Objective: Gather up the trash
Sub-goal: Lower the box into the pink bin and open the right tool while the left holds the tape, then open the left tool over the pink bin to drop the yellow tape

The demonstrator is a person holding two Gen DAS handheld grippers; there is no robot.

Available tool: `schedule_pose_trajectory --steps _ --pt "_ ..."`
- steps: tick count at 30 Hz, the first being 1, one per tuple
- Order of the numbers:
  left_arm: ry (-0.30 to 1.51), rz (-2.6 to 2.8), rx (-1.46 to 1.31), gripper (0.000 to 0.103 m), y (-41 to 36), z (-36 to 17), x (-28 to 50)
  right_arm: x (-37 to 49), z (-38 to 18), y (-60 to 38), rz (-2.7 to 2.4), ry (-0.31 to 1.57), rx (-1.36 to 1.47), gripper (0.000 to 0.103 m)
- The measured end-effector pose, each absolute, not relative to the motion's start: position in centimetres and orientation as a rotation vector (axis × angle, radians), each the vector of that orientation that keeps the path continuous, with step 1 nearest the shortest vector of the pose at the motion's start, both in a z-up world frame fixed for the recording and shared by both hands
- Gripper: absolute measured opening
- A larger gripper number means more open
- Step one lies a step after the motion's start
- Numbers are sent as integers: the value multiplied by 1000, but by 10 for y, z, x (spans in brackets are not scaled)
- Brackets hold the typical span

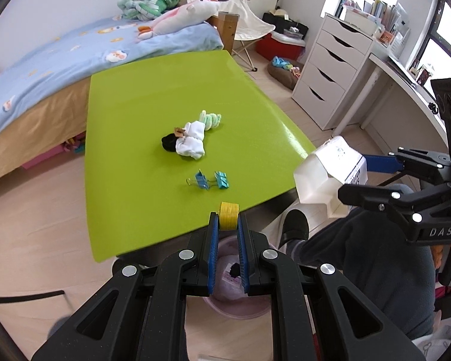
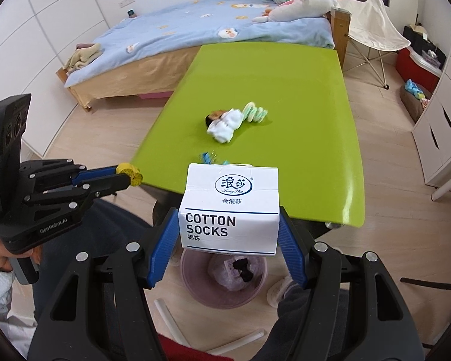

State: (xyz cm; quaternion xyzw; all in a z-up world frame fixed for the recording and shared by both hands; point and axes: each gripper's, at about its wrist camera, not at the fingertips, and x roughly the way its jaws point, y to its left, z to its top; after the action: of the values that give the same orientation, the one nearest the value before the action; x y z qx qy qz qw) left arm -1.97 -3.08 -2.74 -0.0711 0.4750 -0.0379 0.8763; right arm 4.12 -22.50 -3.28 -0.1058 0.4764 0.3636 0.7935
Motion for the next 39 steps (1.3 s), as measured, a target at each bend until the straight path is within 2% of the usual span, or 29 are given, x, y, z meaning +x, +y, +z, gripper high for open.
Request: schedule_pose_trajectory --steps 16,17,20,27,39 --pt "1005 -78 -198 12 -33 -33 -58 7 -62 -226 842 1109 -246 64" --pt "1004 -79 -199 12 -33 -32 -58 8 -62 -227 842 1112 -244 65" --pt "1001 -85 -192 12 -35 -32 -59 12 -63 -229 828 1119 -228 89" --pt "1008 -115 -184 12 -41 -34 -58 17 -62 -236 797 1122 -215 96" --pt "1030 -175 -152 12 -61 -36 -51 21 -54 -254 748 1103 -184 97"
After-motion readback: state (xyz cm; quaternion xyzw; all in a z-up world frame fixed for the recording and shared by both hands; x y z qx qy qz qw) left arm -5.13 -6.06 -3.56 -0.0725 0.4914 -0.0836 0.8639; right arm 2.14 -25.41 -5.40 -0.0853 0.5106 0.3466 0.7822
